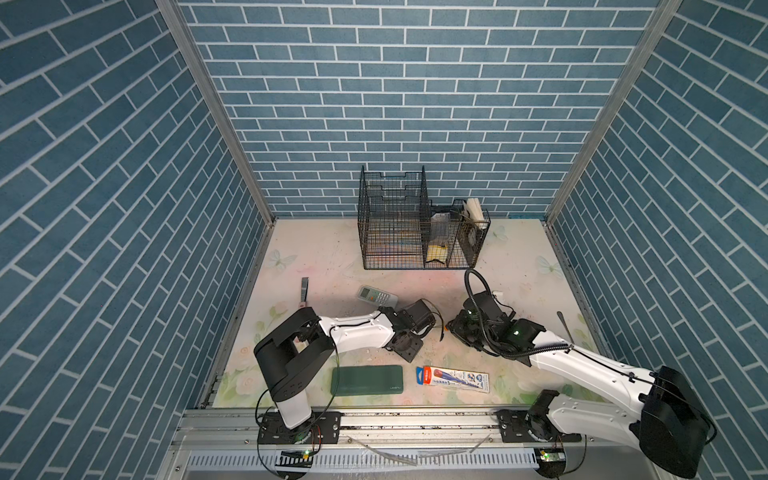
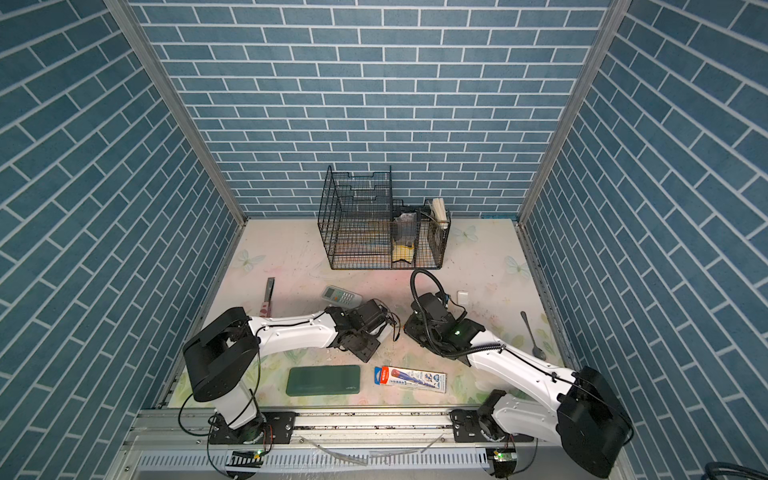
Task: Unload the batteries from the remote control
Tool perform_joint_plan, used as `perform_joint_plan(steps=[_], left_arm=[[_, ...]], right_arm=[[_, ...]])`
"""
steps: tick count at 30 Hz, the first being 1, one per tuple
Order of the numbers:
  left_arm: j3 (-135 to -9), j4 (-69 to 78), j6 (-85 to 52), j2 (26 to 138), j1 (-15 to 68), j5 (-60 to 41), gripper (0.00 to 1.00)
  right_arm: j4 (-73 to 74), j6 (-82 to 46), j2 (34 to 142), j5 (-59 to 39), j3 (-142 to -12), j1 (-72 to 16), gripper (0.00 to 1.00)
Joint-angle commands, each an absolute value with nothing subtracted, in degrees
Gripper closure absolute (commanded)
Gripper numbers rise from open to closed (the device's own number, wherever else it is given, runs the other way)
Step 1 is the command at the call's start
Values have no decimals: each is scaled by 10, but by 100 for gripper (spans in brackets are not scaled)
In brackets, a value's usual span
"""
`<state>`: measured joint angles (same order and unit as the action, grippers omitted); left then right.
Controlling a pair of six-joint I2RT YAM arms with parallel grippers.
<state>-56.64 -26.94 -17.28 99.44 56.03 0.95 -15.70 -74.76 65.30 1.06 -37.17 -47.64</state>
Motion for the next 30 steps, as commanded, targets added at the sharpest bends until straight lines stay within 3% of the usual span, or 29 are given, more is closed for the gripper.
perform_joint_plan(steps=[1, 30], left_arm=[[-542, -296, -166, 1033, 564, -1, 76], [-541, -301, -155, 1048, 577, -3, 80]], right_arm=[[-111, -765, 660, 27, -358, -480, 100], [-110, -724, 677, 21, -423, -479, 100]])
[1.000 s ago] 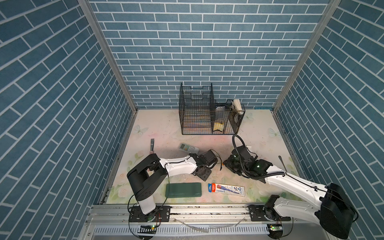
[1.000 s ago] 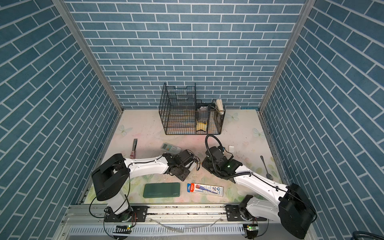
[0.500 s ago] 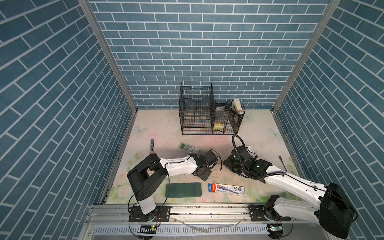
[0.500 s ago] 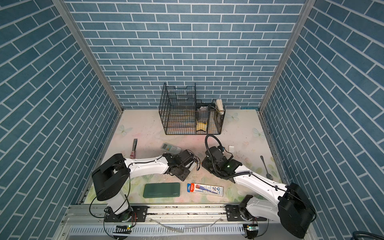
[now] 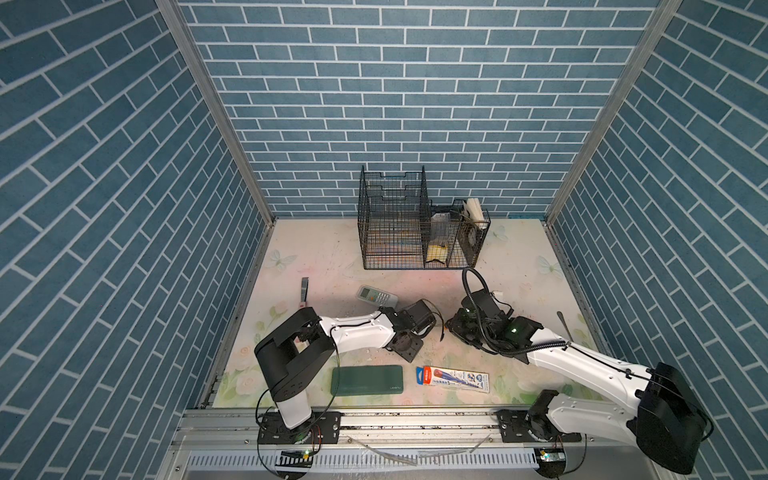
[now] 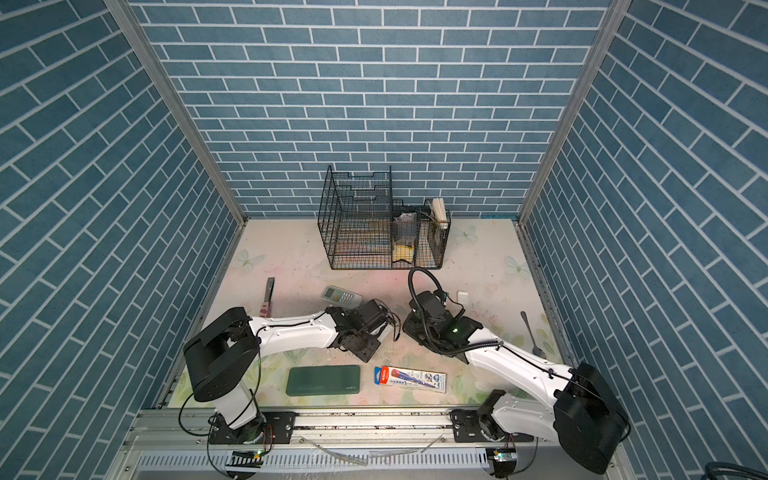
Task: Unload the batteries from the remote control
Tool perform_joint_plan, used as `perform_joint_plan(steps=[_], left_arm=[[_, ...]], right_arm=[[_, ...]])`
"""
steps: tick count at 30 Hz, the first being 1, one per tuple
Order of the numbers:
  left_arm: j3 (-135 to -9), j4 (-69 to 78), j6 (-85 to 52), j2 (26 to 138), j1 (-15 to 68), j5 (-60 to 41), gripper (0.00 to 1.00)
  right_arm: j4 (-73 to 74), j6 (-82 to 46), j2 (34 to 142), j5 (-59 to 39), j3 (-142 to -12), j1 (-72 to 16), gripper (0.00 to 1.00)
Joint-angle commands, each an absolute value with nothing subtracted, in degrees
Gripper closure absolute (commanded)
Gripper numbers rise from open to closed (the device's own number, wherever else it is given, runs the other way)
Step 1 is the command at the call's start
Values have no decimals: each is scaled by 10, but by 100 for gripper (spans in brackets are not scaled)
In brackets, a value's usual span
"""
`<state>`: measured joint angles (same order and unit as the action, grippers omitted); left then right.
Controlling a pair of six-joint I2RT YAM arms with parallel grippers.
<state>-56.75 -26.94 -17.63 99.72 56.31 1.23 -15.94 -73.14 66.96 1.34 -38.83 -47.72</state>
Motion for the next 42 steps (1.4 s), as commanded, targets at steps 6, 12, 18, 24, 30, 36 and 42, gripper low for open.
perform_joint_plan(steps=[6, 12, 18, 24, 30, 36, 42], left_arm=[[-541, -301, -155, 1051, 579, -2, 81], [-541, -302, -155, 1054, 582, -1, 81], [-541, -302, -157, 1055, 583, -1, 82], [-541, -305, -156, 1060, 584, 2, 82], [-543, -309, -155, 1065, 588, 8, 82], [-543, -310, -155, 1069, 590, 11, 83], [-545, -312, -154, 1073, 592, 12, 83]], right_arm=[[-116, -719, 677, 21, -435, -479, 100], [-123, -717, 675, 21, -441, -479, 100], [-129, -716, 667, 26, -445, -479, 100], [-132, -715, 664, 28, -448, -479, 100], [-137, -714, 663, 27, -457, -479, 100], [-146, -714, 658, 34, -460, -479, 100], [-156, -714, 651, 41, -463, -479, 100]])
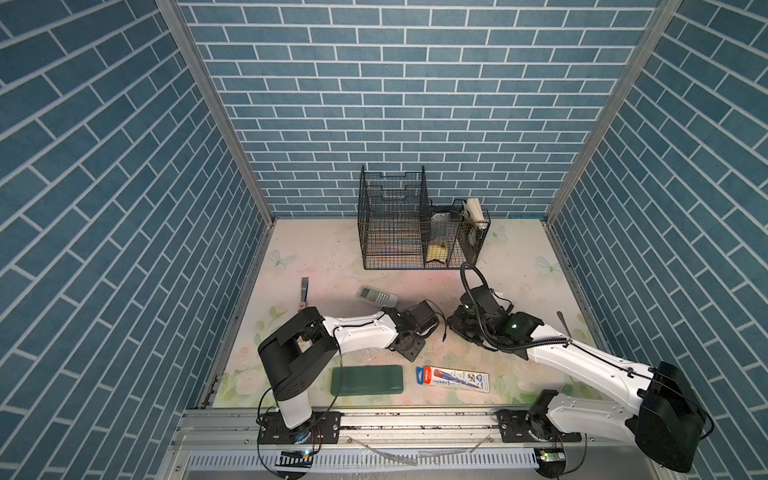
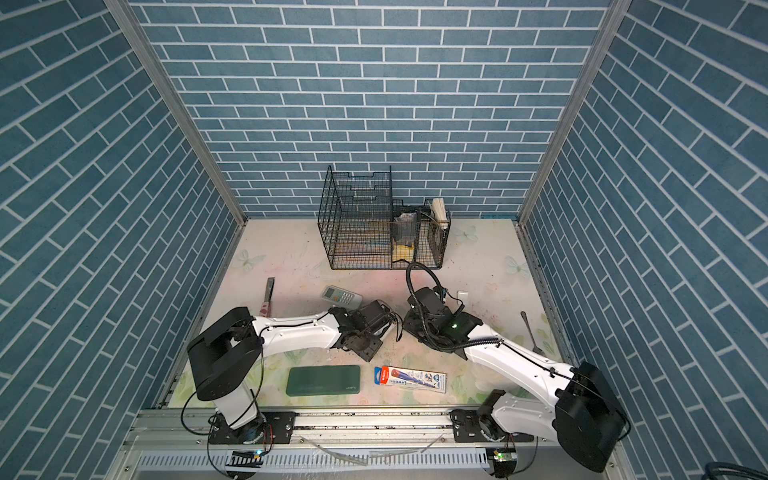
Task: Unload the batteries from the remote control
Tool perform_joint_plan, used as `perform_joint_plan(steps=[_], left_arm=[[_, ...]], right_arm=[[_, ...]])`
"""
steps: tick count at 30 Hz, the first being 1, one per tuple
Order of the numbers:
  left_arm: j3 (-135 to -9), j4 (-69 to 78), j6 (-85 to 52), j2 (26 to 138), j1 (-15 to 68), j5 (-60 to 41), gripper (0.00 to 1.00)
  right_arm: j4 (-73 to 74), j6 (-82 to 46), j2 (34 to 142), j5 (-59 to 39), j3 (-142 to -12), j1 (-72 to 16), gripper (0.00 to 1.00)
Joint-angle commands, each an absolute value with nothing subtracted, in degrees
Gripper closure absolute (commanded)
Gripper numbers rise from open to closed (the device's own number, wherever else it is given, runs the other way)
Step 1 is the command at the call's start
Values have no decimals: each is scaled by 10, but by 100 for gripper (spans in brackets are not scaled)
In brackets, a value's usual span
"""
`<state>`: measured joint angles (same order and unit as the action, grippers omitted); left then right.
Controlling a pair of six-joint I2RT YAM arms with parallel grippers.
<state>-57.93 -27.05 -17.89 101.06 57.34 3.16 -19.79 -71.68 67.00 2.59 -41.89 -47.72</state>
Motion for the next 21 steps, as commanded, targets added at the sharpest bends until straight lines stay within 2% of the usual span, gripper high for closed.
perform_joint_plan(steps=[1, 21], left_arm=[[-546, -312, -154, 1074, 592, 12, 83], [-543, -313, -154, 1085, 593, 13, 85]], right_arm=[[-157, -714, 650, 42, -464, -479, 100], [-185, -716, 631, 55, -469, -479, 100]])
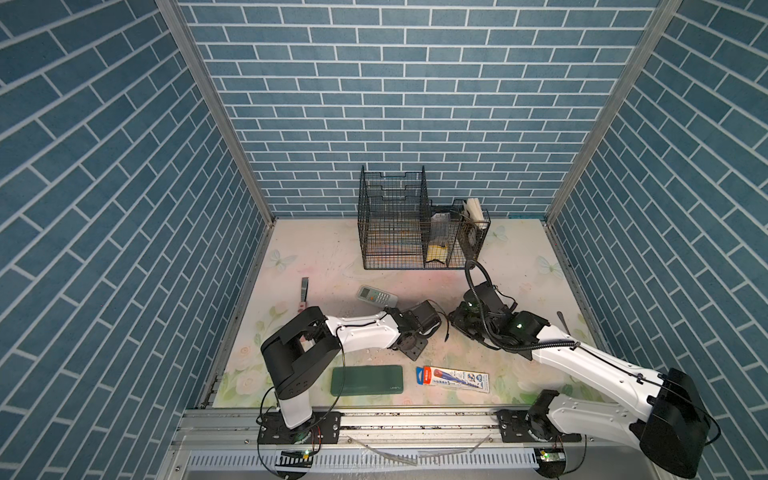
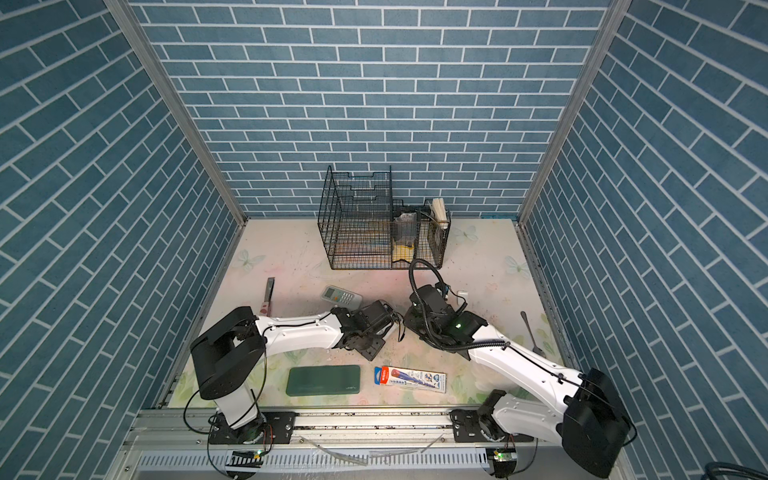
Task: Unload the batteries from the remote control
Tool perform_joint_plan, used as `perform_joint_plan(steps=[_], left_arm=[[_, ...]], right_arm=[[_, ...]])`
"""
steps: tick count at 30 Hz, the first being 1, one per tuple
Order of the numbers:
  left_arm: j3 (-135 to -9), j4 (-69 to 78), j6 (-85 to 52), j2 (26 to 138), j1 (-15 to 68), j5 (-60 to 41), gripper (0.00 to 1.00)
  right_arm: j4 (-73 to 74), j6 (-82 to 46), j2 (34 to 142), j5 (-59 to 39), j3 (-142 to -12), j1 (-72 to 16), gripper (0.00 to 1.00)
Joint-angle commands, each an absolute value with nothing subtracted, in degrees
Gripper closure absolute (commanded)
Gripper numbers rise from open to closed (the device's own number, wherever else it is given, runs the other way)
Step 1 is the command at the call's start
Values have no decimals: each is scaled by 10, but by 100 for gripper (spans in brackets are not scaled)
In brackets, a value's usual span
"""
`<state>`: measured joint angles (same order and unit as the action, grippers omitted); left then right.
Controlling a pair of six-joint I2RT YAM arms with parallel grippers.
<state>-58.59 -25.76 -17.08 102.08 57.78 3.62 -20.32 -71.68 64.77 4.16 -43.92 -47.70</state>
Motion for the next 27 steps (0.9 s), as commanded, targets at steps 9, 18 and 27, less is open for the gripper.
perform_joint_plan(steps=[9, 18, 27], left_arm=[[-547, -320, -161, 1076, 593, 28, 71], [-550, -297, -170, 1056, 590, 35, 38], [-552, -276, -173, 1058, 587, 34, 30]], right_arm=[[-218, -722, 625, 68, -452, -479, 100], [-210, -738, 619, 70, -417, -478, 100], [-215, -739, 623, 73, -413, -478, 100]])
